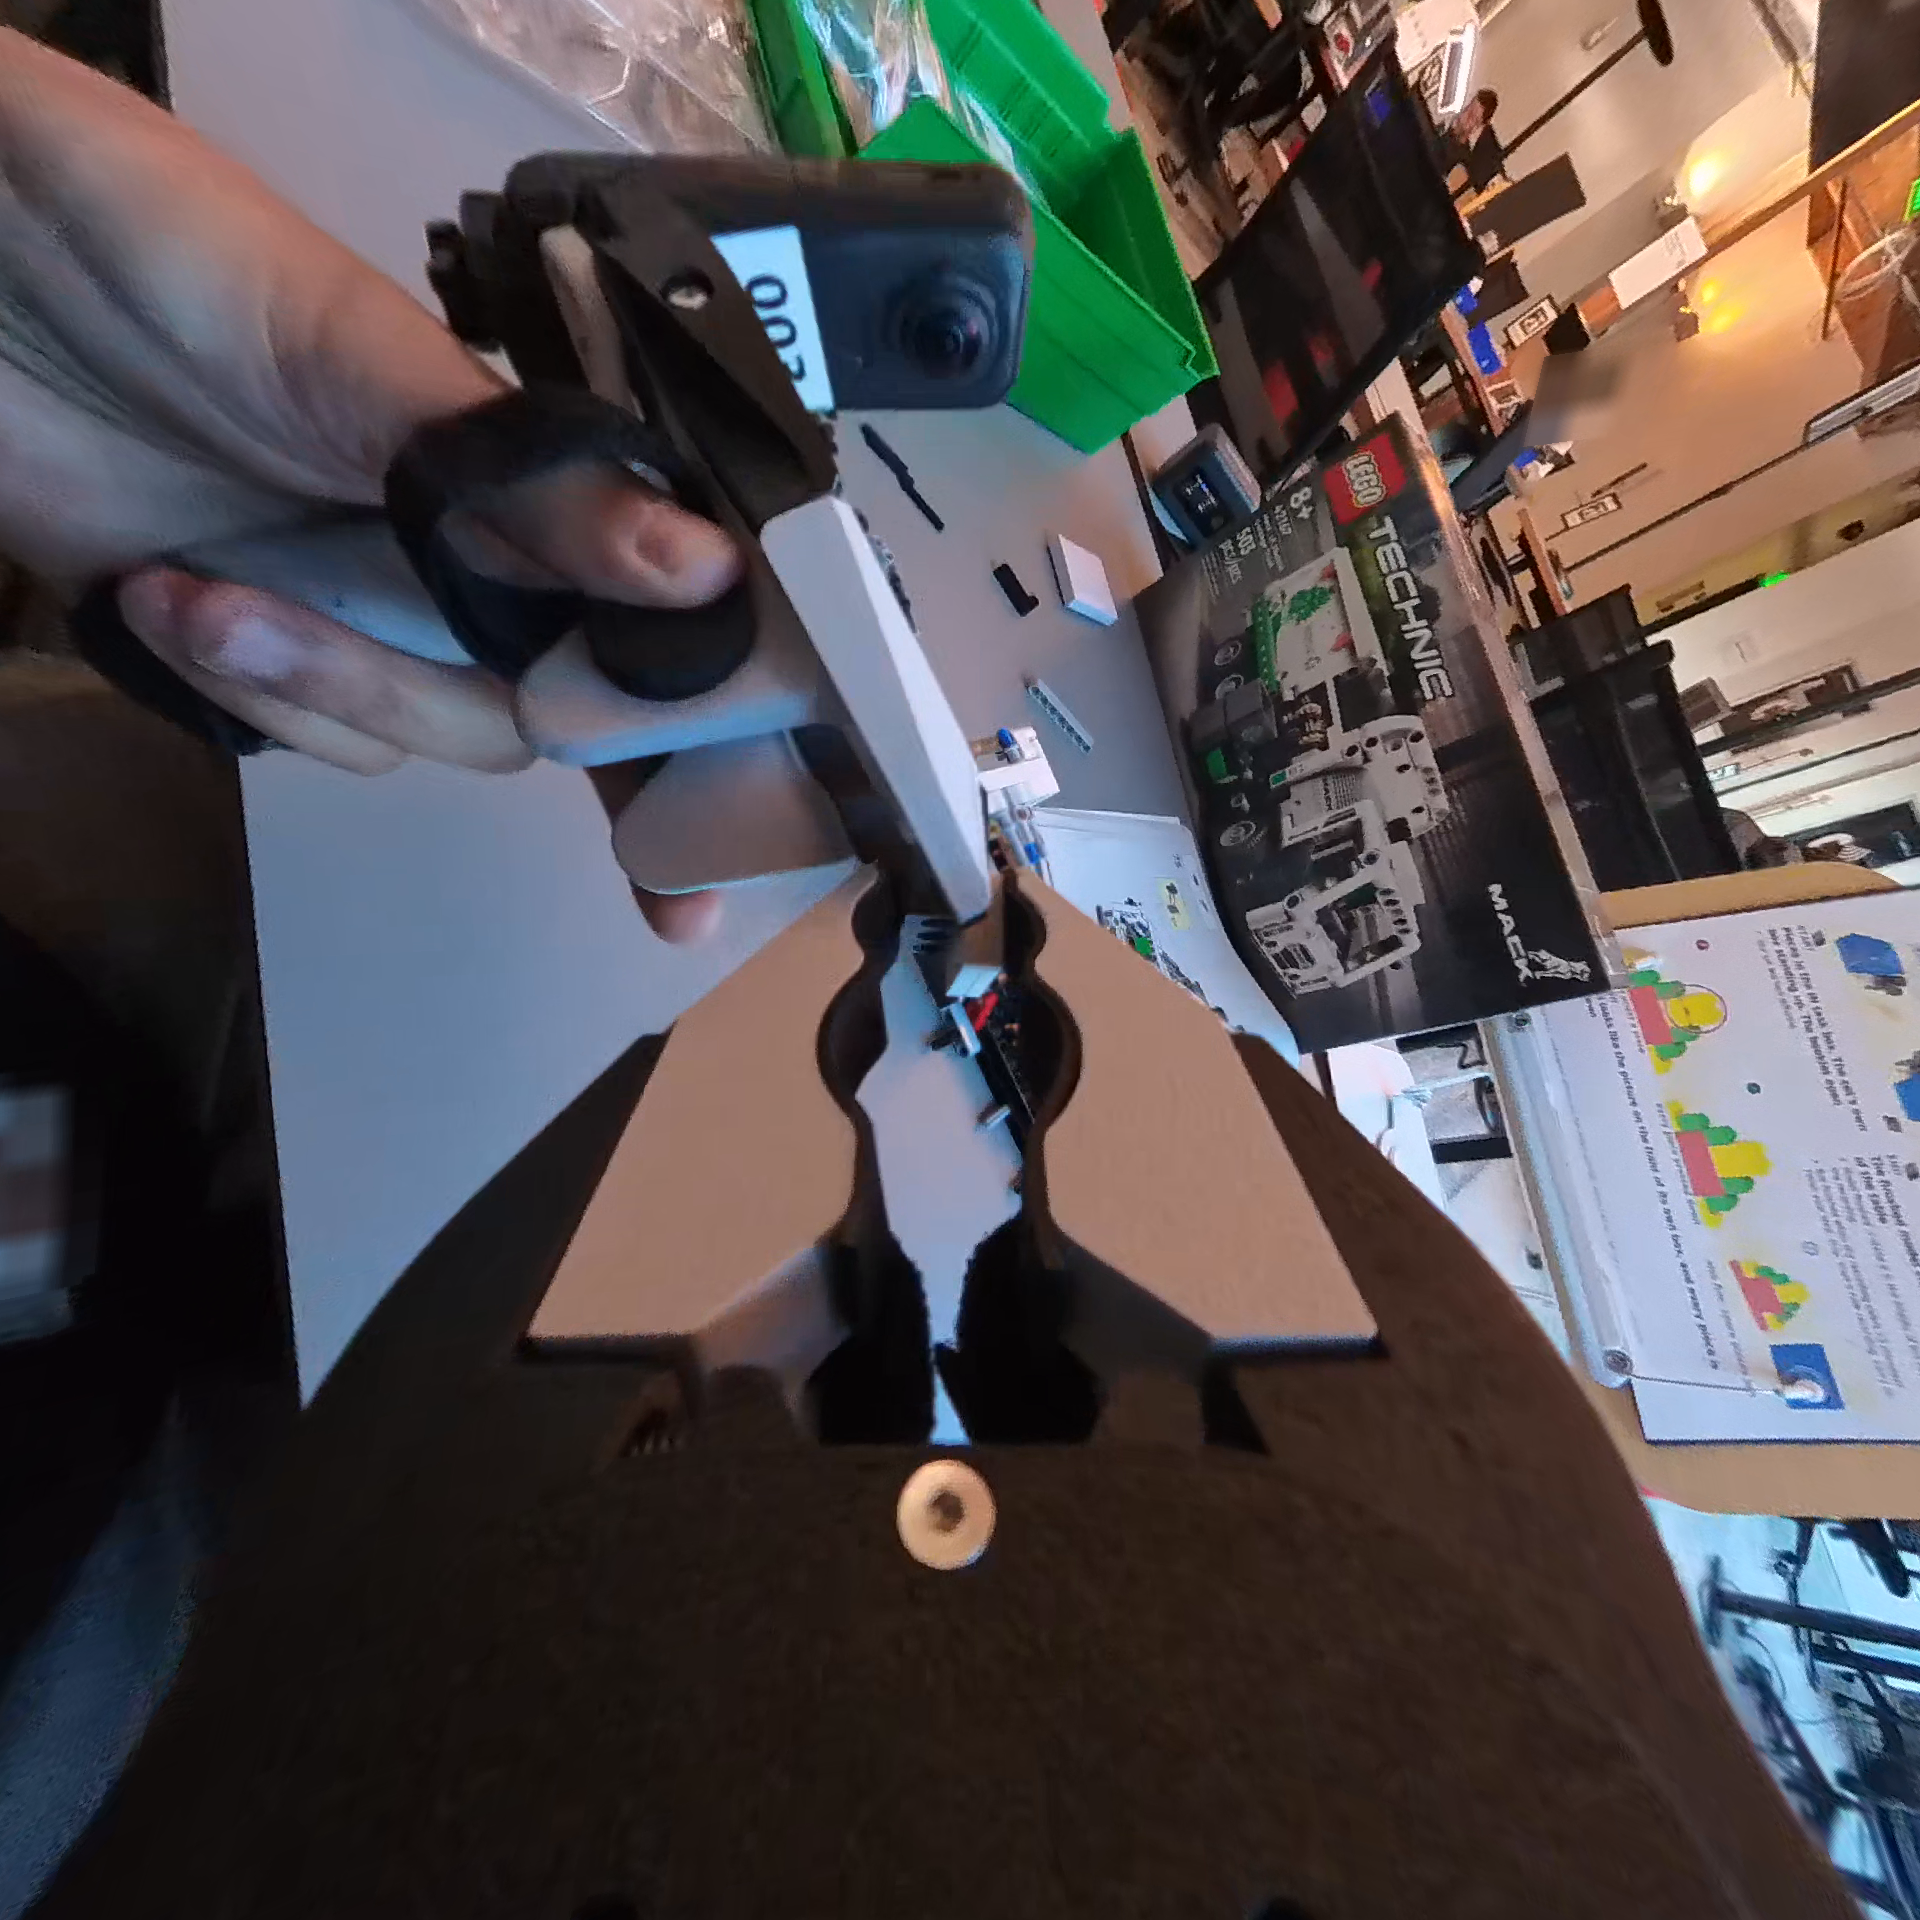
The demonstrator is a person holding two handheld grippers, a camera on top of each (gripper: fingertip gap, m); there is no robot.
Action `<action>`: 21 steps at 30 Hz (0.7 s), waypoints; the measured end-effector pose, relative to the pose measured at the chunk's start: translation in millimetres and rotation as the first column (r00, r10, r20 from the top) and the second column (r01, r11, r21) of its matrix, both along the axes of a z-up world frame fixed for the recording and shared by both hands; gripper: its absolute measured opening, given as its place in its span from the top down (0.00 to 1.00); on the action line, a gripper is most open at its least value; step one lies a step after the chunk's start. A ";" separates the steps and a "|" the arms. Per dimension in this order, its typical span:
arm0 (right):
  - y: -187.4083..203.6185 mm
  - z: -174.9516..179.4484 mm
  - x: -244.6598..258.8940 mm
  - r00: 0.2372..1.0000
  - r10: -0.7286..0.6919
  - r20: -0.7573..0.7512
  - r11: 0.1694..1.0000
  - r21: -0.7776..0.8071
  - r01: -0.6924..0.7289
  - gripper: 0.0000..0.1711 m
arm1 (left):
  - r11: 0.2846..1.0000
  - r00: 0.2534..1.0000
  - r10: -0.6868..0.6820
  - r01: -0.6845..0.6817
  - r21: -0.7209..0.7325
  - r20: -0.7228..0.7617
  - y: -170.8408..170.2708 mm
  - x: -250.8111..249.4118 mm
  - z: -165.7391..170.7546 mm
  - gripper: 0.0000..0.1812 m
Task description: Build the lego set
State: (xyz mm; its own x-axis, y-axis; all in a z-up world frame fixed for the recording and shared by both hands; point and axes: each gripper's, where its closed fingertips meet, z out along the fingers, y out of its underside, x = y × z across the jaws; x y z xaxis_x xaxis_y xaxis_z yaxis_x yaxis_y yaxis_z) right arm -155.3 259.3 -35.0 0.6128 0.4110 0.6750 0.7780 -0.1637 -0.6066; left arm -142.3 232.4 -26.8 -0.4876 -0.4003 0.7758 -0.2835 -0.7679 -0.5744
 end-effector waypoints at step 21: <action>-22.3 0.3 43.7 0.949 -0.051 -0.311 0.997 0.034 0.065 0.76 | 0.983 1.000 0.012 -0.017 0.182 0.025 15.3 8.1 4.5 0.77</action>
State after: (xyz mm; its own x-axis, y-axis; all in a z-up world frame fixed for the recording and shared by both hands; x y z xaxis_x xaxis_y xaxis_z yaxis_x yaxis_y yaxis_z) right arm -111.6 237.0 -34.7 0.8166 0.3432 0.4641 0.5403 -0.1715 -0.8238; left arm -134.2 247.7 -22.3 -0.4982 -0.5410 0.6776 -0.2578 -0.6537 -0.7115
